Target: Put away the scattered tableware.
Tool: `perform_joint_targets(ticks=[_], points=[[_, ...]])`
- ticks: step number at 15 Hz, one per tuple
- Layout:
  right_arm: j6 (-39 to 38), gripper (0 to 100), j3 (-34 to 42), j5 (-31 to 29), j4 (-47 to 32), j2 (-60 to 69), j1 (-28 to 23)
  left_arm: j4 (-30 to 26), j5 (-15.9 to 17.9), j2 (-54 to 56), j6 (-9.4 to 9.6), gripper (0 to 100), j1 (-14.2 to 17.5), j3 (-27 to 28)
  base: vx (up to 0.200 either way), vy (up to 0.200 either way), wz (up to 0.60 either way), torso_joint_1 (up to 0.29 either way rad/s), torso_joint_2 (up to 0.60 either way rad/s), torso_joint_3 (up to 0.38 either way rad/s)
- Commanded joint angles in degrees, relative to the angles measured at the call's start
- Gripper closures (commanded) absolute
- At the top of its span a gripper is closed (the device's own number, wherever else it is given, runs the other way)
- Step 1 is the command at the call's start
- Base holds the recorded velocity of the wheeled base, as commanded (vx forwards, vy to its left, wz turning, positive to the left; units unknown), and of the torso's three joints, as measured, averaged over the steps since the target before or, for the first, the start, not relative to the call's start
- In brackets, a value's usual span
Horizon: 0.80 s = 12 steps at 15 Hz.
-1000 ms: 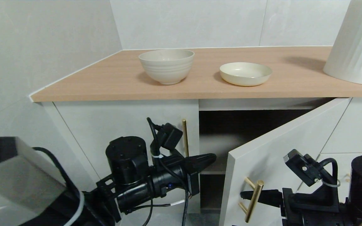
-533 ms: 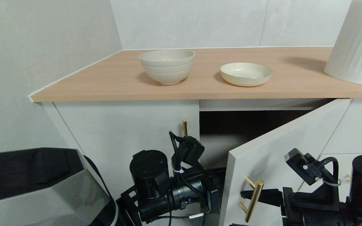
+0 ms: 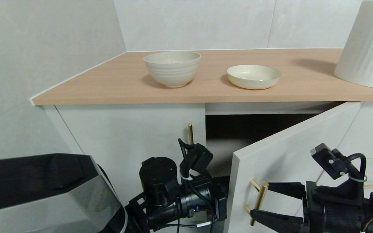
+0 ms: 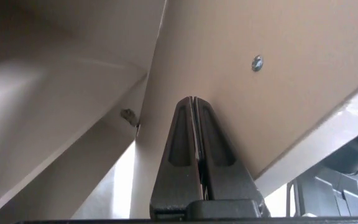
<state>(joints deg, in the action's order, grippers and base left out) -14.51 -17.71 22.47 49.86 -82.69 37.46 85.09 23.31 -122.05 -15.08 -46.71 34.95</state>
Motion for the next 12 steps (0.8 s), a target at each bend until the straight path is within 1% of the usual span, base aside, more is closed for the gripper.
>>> perform_joint_targets(ticks=[1, 2, 3, 4, 6, 8, 11, 12], points=[[0.6, 0, 0.6, -3.5, -4.5, 4.3, -1.6, -0.5, 0.2, 0.0, -0.04, 100, -0.4, 0.4, 0.0, 0.0, 0.0, 0.0, 0.0, 0.0], [0.9, 0, 0.5, -6.3, -8.6, 6.9, -1.5, -1.4, 0.2, 0.1, -0.13, 100, -0.5, 1.0, 0.0, 0.0, 0.0, 0.0, 0.0, 0.0], [1.7, 0, -0.1, -8.3, -14.6, 11.6, -1.4, -3.3, 0.2, 0.2, -0.13, 100, -0.7, 1.5, 0.0, 0.0, 0.0, 0.0, 0.0, 0.0], [1.8, 0, -1.3, -8.5, -19.8, 15.7, -1.5, -4.7, 0.2, 0.5, -0.04, 100, -1.1, 2.0, 0.0, 0.0, 0.0, 0.0, 0.0, 0.0], [1.8, 0, -3.4, -8.6, -28.2, 22.4, -1.4, -5.5, 0.1, 0.7, -0.13, 100, -2.4, 2.1, 0.0, 0.0, 0.0, 0.0, 0.0, 0.0], [1.8, 0, -4.0, -8.6, -31.5, 25.9, -1.5, -6.1, 0.0, 0.8, -0.13, 100, -3.7, 2.2, 0.0, 0.0, 0.0, 0.0, 0.0, 0.0], [1.8, 0, -4.5, -8.7, -31.7, 27.6, -1.6, -7.0, -0.4, 1.1, -0.39, 100, -4.7, 2.5, 0.0, 0.0, 0.0, 0.0, 0.0, 0.0], [1.8, 0, -4.6, -8.7, -31.8, 27.9, -1.6, -8.1, -0.4, 1.8, -0.39, 100, -5.0, 2.6, 0.0, 0.0, 0.0, 0.0, 0.0, 0.0]])
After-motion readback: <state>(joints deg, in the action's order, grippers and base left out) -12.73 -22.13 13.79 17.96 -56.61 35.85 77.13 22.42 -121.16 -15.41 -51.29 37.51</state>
